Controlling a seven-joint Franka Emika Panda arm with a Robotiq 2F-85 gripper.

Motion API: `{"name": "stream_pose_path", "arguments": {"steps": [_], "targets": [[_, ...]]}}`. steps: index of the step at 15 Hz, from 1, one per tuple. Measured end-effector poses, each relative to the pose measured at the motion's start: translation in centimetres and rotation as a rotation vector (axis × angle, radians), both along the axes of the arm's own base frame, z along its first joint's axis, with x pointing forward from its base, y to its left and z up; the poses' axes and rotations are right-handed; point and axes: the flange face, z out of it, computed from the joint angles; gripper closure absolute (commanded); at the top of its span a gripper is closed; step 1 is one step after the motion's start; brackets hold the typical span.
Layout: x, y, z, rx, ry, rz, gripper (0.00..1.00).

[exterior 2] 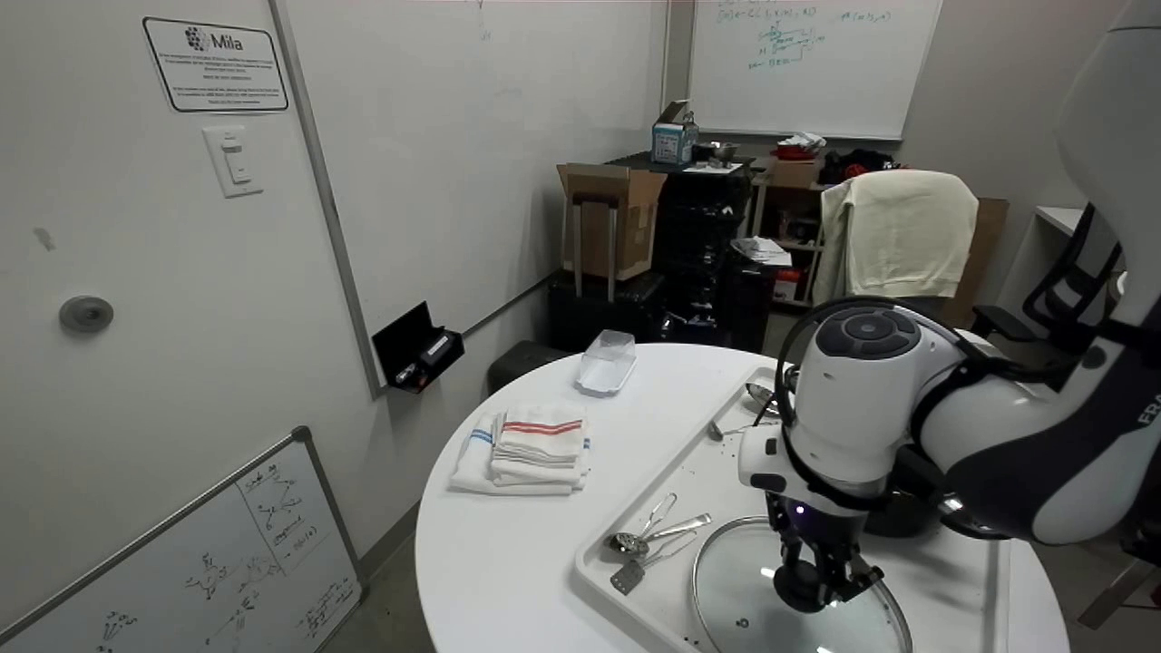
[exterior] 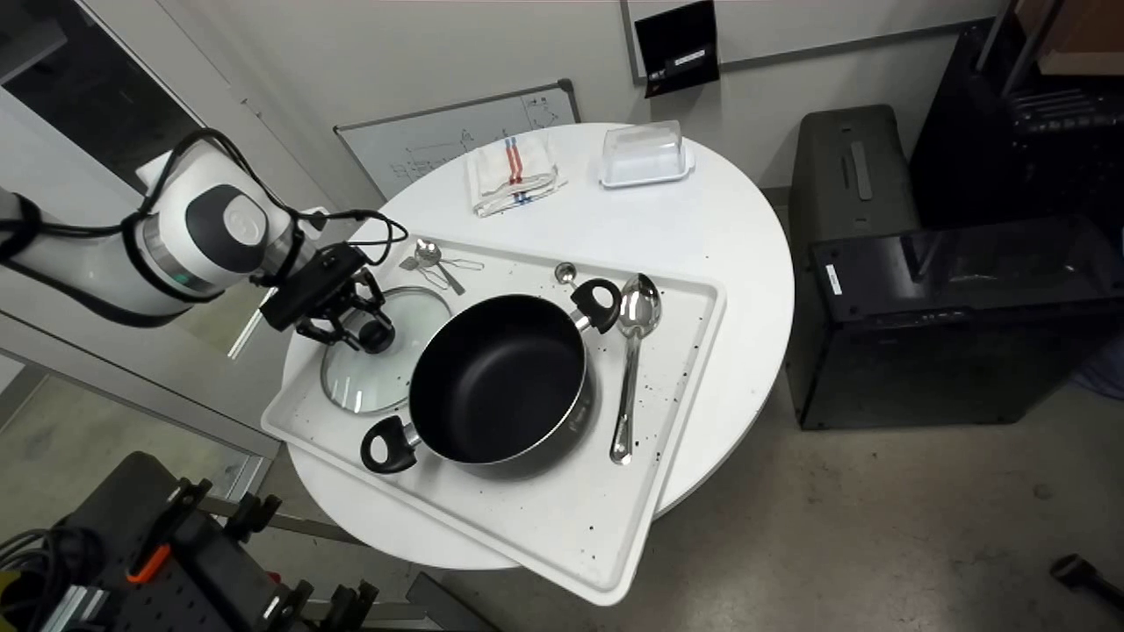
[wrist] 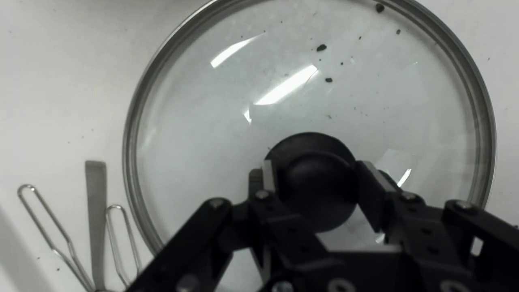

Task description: Put the glass lid on the black pot.

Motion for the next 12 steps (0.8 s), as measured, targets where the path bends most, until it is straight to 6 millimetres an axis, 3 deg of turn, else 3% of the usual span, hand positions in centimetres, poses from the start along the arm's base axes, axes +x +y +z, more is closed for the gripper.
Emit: {"name": "stream_pose_path", "arguments": {"steps": [7, 12], "targets": [[0.4, 1.5, 4.2, 0.033, -0.044, 0.014, 0.75], [0.4, 0.8, 6.7, 0.020, -0.040, -0.011, 0.75]]}}
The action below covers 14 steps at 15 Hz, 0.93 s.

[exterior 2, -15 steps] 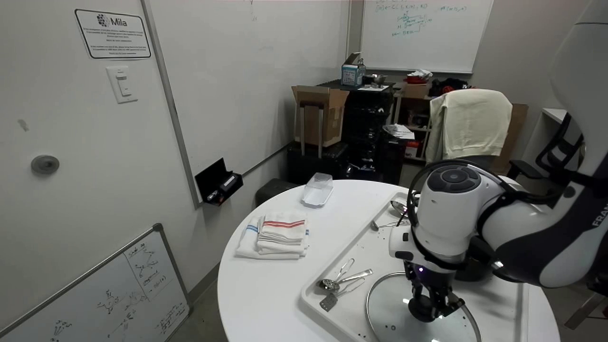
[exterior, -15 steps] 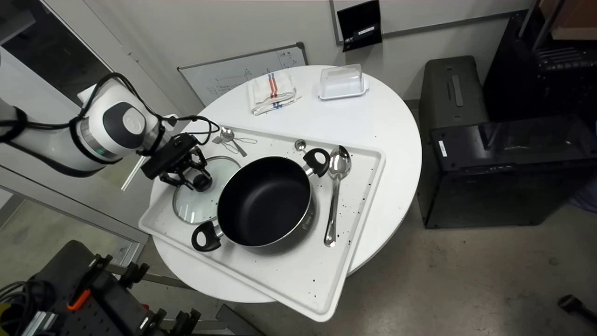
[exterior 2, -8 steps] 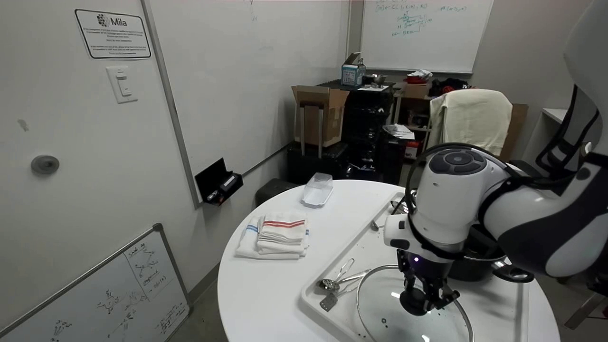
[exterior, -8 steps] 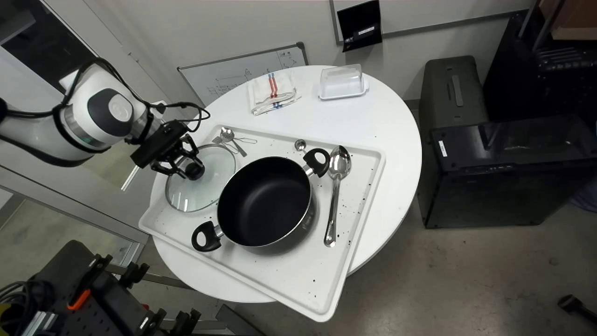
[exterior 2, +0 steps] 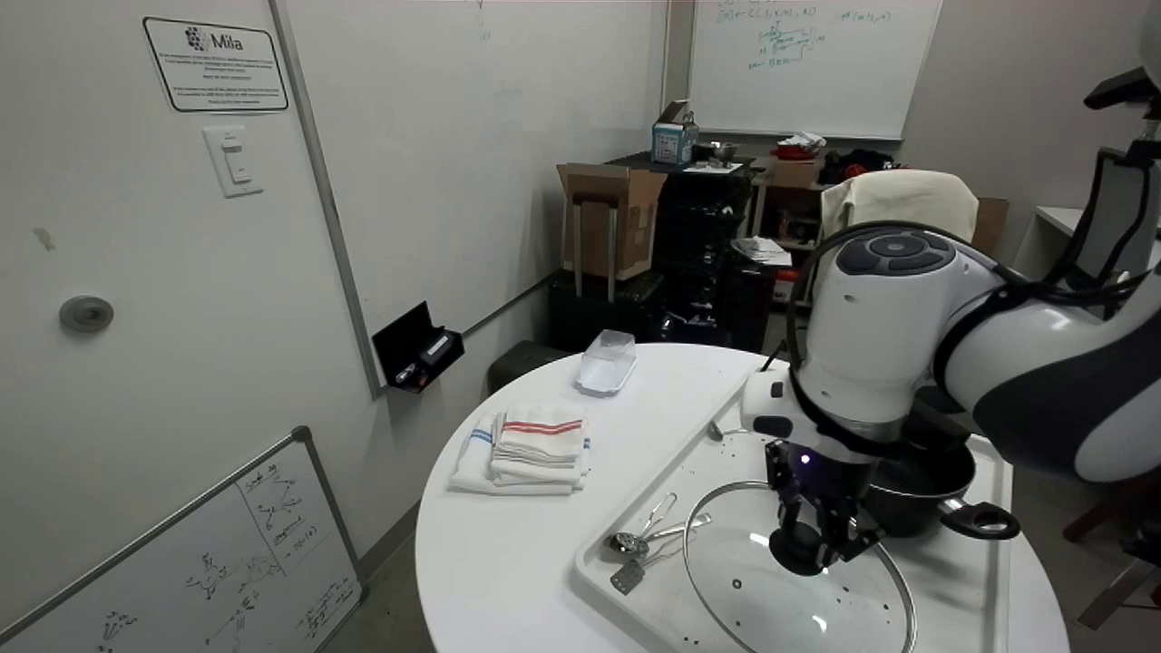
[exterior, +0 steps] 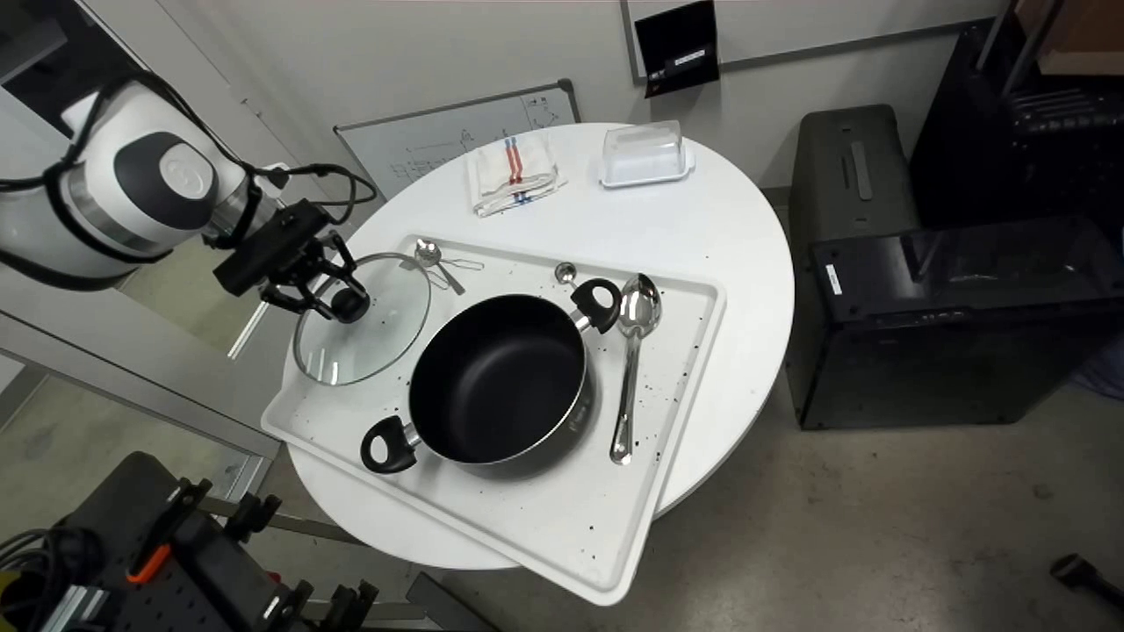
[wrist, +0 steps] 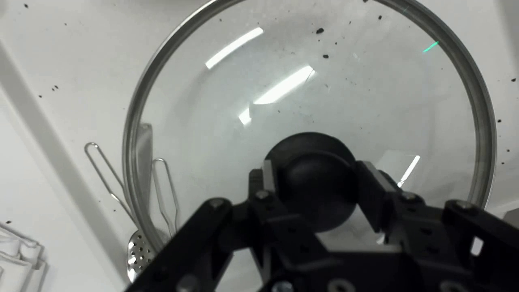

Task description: Put the glass lid on the black pot.

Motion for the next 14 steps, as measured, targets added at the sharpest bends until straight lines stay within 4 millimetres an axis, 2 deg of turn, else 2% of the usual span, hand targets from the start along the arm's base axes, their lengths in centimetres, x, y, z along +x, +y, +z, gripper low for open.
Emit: {"name": "stream_pose_path", "arguments": {"steps": [9, 14], "targets": [[0.5, -3.6, 4.6, -0.010, -0.006, -0.110, 0.75], [0.6, -6.5, 5.7, -0.002, 0.012, -0.219, 0.75]]}}
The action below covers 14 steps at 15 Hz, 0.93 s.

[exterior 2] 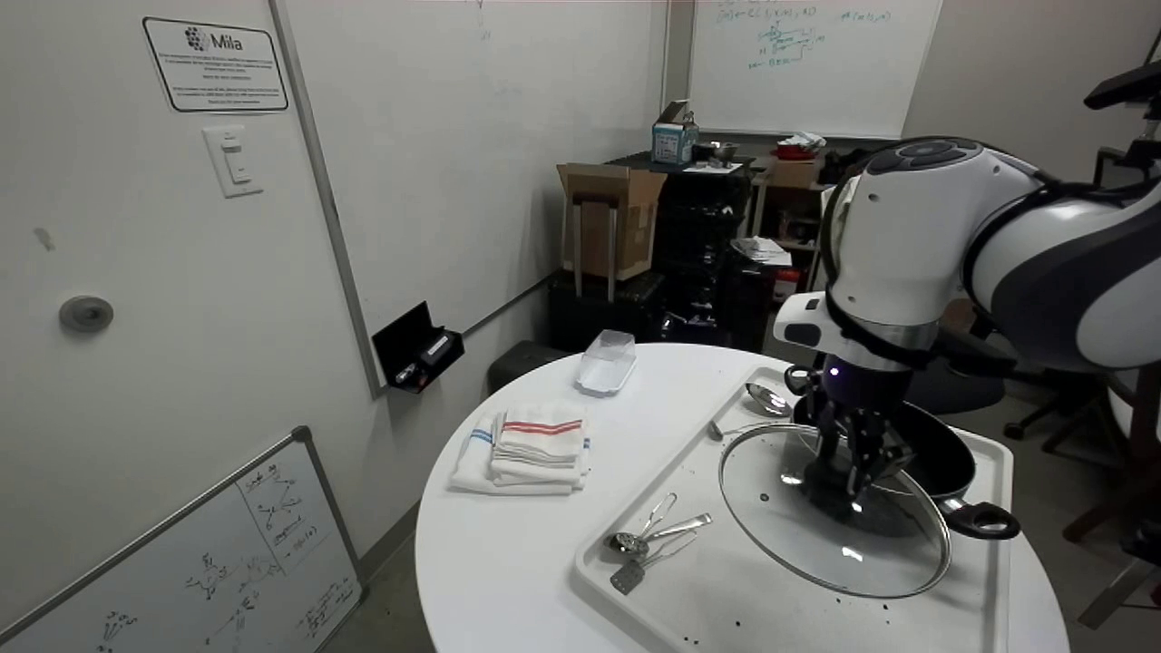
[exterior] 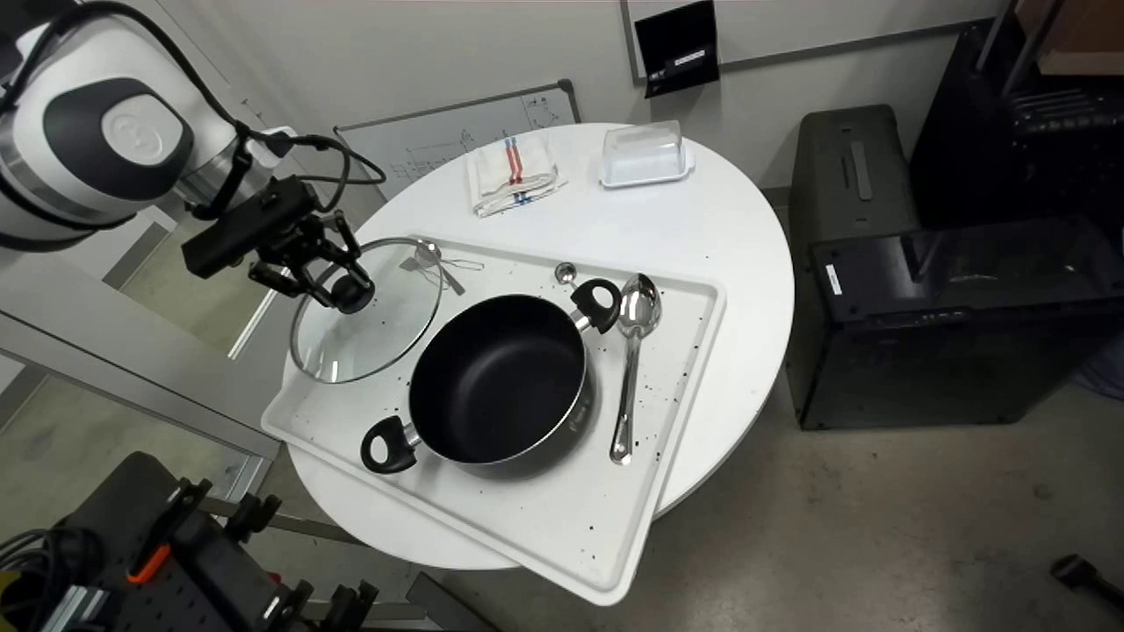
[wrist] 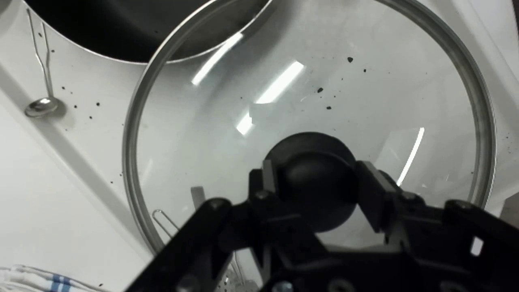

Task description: Put the glass lid on the black pot.

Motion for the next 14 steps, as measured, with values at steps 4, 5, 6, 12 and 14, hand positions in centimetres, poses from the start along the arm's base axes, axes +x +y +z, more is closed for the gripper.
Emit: {"name": "stream_pose_path", "arguments": {"steps": [4, 5, 6, 12, 14], "targets": [[0.0, -2.8, 0.3, 0.009, 0.008, -0.087, 0.75], [0.0, -3.6, 0.4, 0.010, 0.010, -0.109, 0.75], [0.0, -4.4, 0.3, 0.011, 0.011, -0.133, 0.75], [-0.1, -8.8, 0.2, 0.004, 0.016, -0.283, 0.75], [-0.1, -10.2, 0.2, 0.003, 0.017, -0.333, 0.75]]}}
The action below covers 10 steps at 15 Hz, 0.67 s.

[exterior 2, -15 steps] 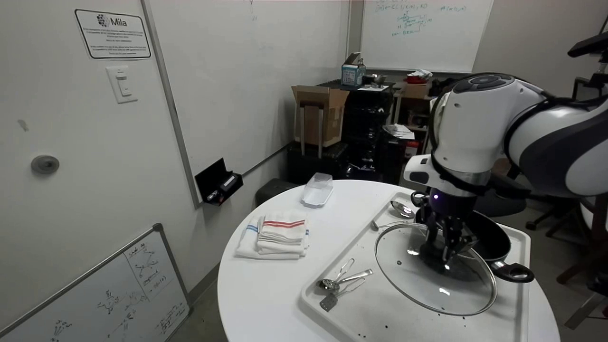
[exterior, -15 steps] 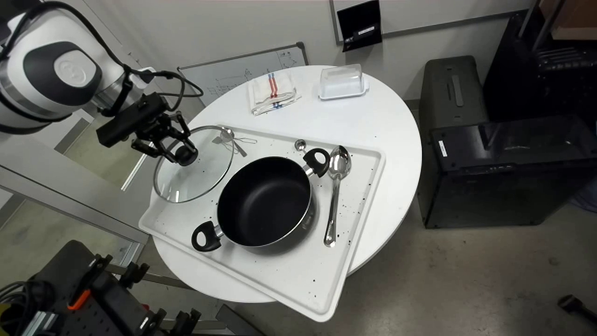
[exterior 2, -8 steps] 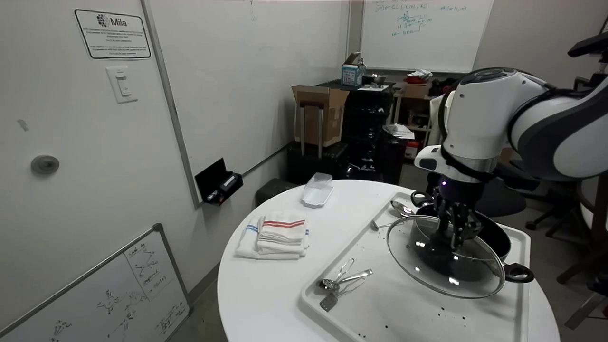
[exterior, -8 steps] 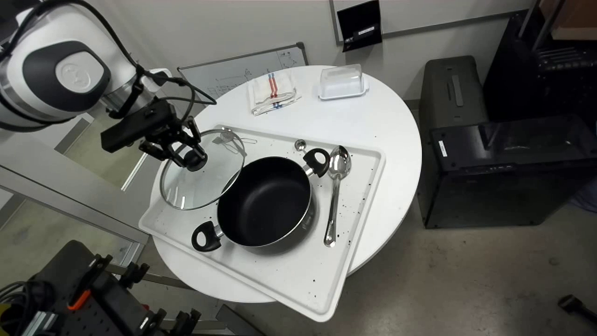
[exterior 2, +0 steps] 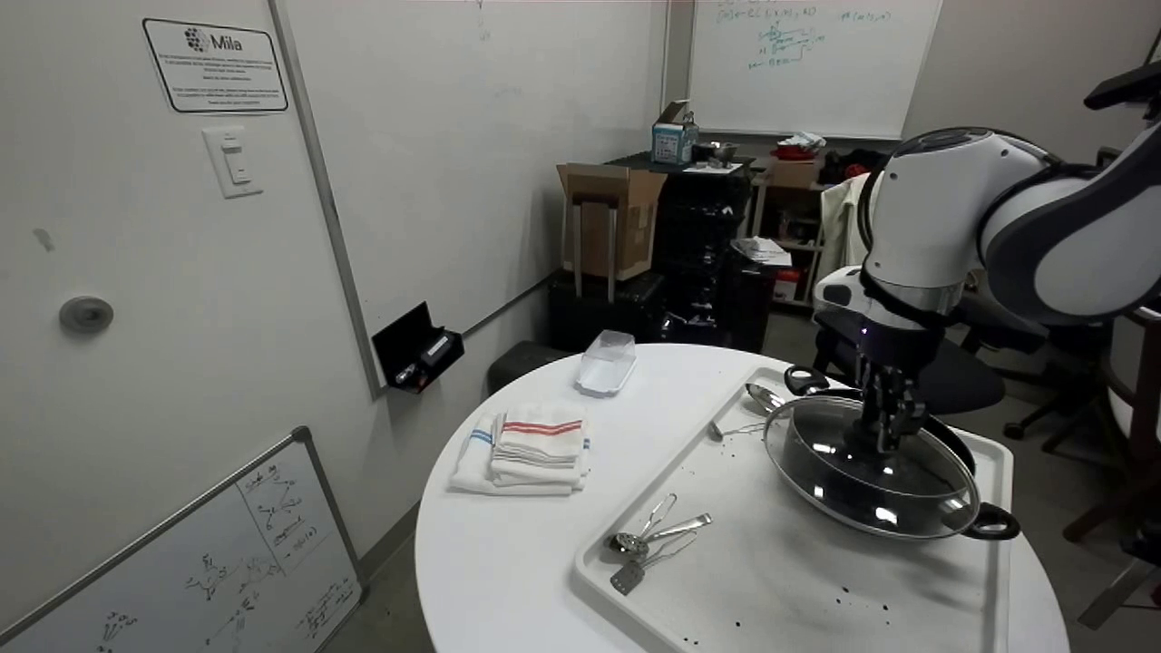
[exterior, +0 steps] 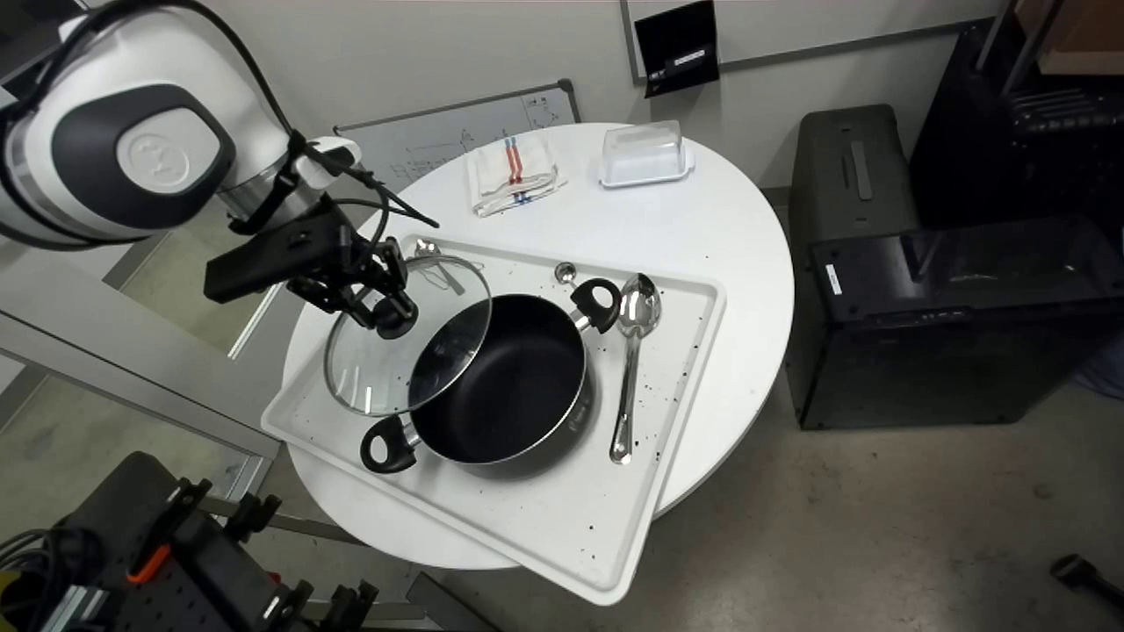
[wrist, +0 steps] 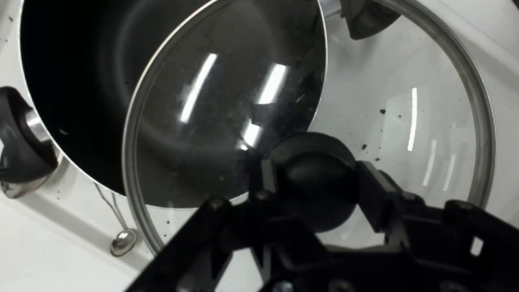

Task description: Put the glass lid on the black pot.

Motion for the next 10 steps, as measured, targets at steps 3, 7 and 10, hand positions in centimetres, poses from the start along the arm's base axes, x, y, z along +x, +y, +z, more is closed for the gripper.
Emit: {"name": "stream_pose_path", "arguments": {"steps": [3, 7, 10], "targets": [[0.0, -1.8, -0.1, -0.004, 0.000, -0.073, 0.75], [-0.4, -4.0, -0.4, -0.007, 0.006, -0.165, 0.75], [-0.7, -5.7, -0.5, -0.006, 0.010, -0.235, 0.75]]}}
